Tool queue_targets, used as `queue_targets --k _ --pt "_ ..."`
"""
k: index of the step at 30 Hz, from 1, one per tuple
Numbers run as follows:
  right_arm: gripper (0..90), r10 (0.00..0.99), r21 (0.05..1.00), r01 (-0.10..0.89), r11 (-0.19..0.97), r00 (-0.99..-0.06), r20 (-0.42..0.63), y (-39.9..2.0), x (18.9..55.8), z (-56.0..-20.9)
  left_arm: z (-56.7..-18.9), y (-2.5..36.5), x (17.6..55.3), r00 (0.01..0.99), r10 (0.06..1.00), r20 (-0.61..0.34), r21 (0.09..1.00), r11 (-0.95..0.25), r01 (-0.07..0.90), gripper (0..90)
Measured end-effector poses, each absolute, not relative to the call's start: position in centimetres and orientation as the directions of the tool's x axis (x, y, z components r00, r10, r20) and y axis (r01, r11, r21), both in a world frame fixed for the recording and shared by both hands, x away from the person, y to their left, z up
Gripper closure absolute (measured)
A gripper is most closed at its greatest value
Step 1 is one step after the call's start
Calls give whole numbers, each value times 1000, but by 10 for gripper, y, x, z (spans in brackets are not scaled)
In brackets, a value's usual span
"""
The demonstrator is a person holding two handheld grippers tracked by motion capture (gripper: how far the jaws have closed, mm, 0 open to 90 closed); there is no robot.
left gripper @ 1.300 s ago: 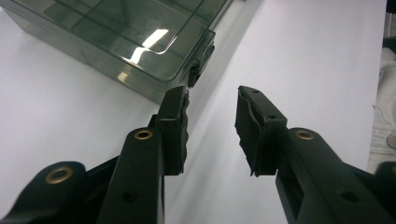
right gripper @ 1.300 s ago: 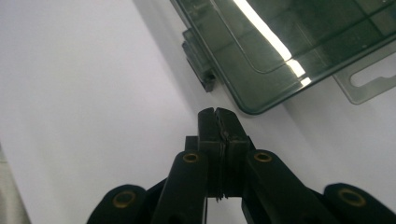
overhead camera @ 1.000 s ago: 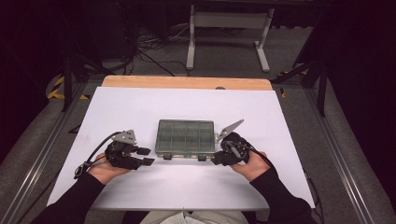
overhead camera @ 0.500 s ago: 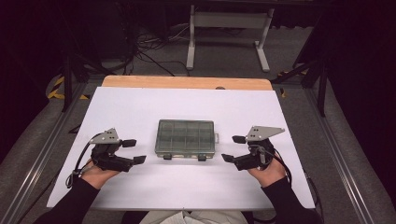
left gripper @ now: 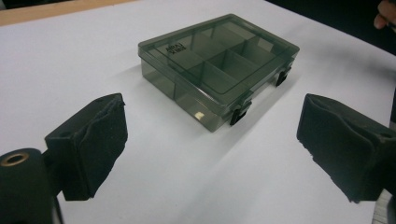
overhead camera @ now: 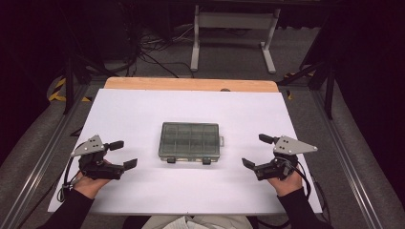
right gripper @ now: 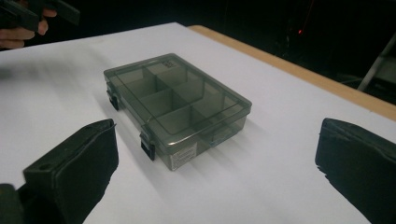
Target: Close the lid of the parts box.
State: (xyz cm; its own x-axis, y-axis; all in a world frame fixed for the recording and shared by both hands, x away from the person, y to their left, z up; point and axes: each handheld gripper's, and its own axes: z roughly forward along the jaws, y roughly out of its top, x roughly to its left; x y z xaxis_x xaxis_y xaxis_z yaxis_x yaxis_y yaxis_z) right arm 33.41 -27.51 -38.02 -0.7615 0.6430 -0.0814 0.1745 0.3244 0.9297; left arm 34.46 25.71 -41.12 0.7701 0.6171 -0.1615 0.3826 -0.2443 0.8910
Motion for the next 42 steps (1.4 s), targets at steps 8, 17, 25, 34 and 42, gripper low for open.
queue_targets --k 8,17,25,34,42 --pt "0 676 947 164 275 -733 -70 -290 328 -393 -413 266 338 764 631 -139 918 -207 338 71" --pt "0 688 962 131 240 -722 -74 -299 322 -407 -423 275 331 766 631 -126 940 -171 295 55" --pt "1 699 974 89 209 -710 -85 -309 319 -417 -428 278 328 750 653 -103 946 -168 277 54" --pt "1 765 980 86 182 -639 -86 -320 315 -431 -436 281 326 739 668 -92 959 -141 246 50" --pt "1 783 980 110 163 -619 -61 -323 318 -438 -444 281 325 744 664 -70 960 -157 230 45"
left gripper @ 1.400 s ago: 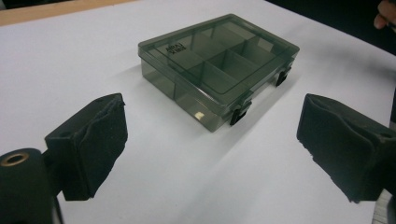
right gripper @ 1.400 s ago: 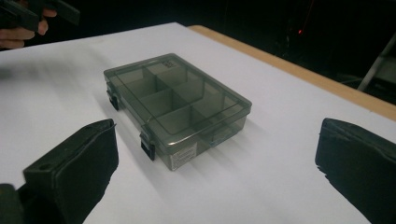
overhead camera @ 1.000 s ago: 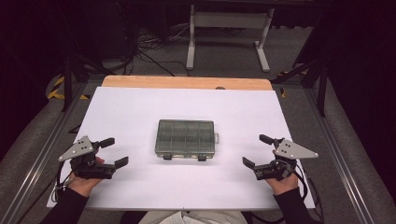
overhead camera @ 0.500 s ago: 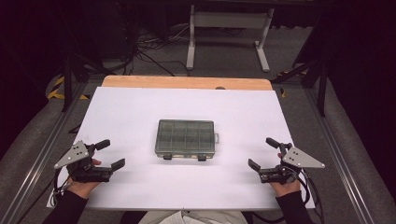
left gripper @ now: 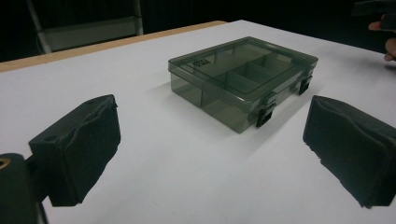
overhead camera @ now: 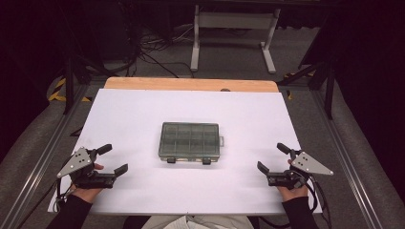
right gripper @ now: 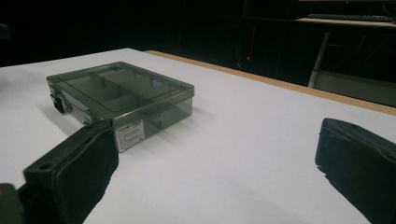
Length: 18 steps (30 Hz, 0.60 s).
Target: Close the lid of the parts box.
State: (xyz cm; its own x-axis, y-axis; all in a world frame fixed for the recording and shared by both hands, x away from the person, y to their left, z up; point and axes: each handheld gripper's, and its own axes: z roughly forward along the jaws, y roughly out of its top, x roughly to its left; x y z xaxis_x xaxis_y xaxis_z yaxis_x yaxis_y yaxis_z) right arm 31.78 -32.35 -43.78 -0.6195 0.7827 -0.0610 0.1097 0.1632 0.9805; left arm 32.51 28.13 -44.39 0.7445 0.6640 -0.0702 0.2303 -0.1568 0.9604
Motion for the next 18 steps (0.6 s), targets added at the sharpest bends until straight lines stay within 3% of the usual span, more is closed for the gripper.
queue_targets --k 8,13,18 --pt "1 782 977 127 170 -620 -55 -322 320 -440 -453 287 330 721 682 -124 956 -112 270 46" --pt "1 788 976 127 175 -612 -62 -324 320 -440 -455 284 330 721 692 -47 951 -190 244 47" --pt "1 783 978 129 165 -621 -51 -324 320 -440 -455 284 330 727 684 -51 952 -186 242 45"
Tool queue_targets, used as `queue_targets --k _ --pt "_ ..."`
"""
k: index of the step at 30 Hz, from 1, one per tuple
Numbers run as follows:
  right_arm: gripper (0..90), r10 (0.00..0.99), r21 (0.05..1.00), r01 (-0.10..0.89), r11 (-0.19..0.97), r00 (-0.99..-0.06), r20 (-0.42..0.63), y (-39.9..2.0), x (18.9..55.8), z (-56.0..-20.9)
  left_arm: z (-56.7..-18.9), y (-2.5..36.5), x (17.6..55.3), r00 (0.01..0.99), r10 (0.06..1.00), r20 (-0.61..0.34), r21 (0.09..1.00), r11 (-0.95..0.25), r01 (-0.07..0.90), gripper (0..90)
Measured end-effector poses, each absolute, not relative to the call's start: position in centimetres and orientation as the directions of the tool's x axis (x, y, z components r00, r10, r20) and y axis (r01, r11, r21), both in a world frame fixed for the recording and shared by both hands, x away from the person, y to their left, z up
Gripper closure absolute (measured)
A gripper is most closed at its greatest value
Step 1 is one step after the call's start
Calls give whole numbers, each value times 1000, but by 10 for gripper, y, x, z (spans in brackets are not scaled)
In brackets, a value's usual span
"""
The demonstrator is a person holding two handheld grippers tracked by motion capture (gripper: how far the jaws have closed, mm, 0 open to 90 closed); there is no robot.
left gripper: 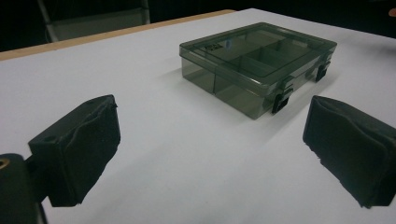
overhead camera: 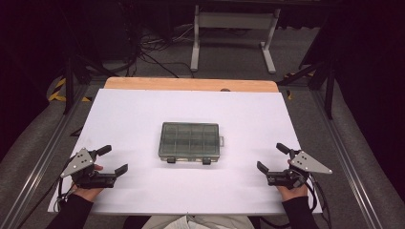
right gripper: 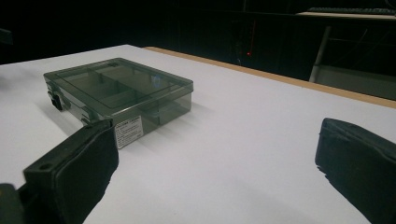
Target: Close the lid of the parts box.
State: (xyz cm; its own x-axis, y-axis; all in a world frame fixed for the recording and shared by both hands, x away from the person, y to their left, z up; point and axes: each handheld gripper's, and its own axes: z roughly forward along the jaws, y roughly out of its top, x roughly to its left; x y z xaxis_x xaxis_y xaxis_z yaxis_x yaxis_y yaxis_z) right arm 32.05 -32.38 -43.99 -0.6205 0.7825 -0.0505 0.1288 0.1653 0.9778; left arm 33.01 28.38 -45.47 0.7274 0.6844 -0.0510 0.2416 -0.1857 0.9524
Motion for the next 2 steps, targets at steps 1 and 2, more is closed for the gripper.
queue_targets --k 1,2 --pt "1 783 978 127 167 -620 -53 -324 320 -440 -454 284 330 727 684 -50 954 -184 239 44" --pt "1 782 978 126 167 -621 -54 -323 320 -440 -454 285 330 726 684 -61 954 -174 244 44"
